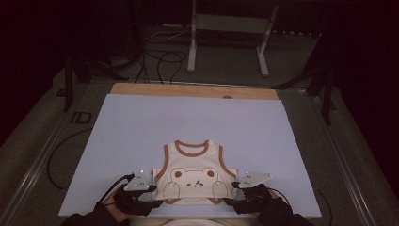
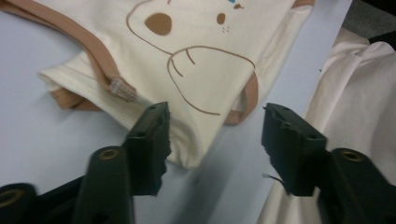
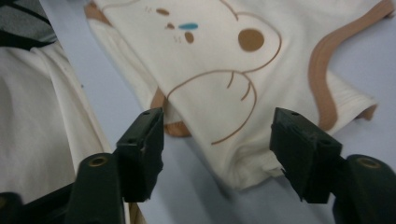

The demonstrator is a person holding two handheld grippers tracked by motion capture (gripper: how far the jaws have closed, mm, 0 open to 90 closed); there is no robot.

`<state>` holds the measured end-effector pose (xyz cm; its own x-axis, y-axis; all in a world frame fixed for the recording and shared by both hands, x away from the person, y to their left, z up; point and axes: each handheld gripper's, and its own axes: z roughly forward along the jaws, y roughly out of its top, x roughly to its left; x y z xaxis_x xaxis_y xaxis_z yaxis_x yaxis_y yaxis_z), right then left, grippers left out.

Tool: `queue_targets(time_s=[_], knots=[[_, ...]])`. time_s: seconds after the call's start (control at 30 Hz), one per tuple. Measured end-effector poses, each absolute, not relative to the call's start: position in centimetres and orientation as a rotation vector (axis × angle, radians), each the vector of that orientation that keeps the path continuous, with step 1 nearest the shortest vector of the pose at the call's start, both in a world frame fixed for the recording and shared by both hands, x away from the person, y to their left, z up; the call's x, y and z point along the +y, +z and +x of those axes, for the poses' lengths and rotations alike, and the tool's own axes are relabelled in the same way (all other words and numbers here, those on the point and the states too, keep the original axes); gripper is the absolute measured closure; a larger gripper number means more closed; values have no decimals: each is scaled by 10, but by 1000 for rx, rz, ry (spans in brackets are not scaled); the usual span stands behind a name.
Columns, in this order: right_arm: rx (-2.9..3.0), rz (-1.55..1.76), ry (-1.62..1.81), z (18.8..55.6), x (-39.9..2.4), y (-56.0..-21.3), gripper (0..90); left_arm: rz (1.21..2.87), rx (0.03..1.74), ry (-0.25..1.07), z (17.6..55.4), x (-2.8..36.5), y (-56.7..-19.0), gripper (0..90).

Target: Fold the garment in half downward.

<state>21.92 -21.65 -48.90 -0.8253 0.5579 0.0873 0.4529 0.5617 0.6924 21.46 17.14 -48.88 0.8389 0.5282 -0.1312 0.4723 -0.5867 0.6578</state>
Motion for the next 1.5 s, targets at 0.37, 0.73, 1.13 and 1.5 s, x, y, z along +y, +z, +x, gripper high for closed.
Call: queue_targets(time_s=[0.37,0.73,1.13,1.5], knots=[[2601,852,1185,228,-218,-472,108,2283,716,99,221,175,-469,65],[2554,808,1221,236,-218,-456,103,2273,673,127,231,175,-452,2],[2518,776,1229,254,-216,-434,102,2281,634,151,248,170,-436,2],[2494,732,1229,276,-210,-423,103,2263,593,196,271,168,-421,2]])
